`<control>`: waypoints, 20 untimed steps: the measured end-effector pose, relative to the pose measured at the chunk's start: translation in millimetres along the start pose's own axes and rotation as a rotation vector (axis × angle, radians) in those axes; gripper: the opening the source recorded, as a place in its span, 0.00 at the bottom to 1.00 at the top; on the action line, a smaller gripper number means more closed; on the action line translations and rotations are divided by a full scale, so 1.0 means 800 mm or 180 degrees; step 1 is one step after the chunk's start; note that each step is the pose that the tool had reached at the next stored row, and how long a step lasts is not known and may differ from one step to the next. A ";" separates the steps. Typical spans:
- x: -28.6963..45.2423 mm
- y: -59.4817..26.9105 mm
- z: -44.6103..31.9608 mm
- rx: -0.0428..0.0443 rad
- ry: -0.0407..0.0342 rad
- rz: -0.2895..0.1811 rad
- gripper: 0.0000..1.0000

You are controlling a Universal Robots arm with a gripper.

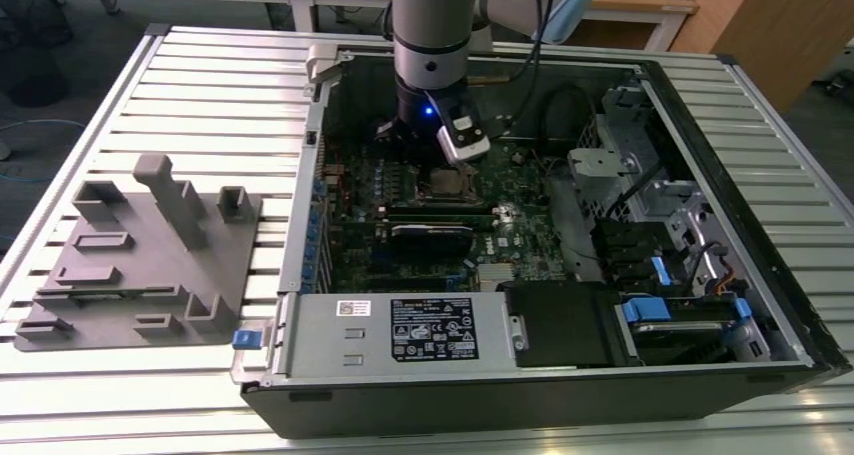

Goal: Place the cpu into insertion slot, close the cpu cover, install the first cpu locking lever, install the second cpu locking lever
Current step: 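Close the cpu cover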

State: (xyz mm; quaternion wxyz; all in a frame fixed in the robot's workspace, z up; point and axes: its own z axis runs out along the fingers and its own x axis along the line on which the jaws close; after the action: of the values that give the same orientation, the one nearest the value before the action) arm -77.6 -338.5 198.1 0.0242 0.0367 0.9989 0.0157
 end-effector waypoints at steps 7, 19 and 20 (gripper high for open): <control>0.0004 0.000 0.0028 0.0012 0.0002 -0.0030 0.10; 0.0003 0.000 0.0015 0.0008 0.0000 -0.0030 0.10; 0.0001 0.000 0.0006 0.0006 -0.0002 -0.0030 0.10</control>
State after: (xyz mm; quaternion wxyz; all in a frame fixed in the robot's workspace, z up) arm -77.7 -338.5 197.6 0.0245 0.0320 0.9991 0.0146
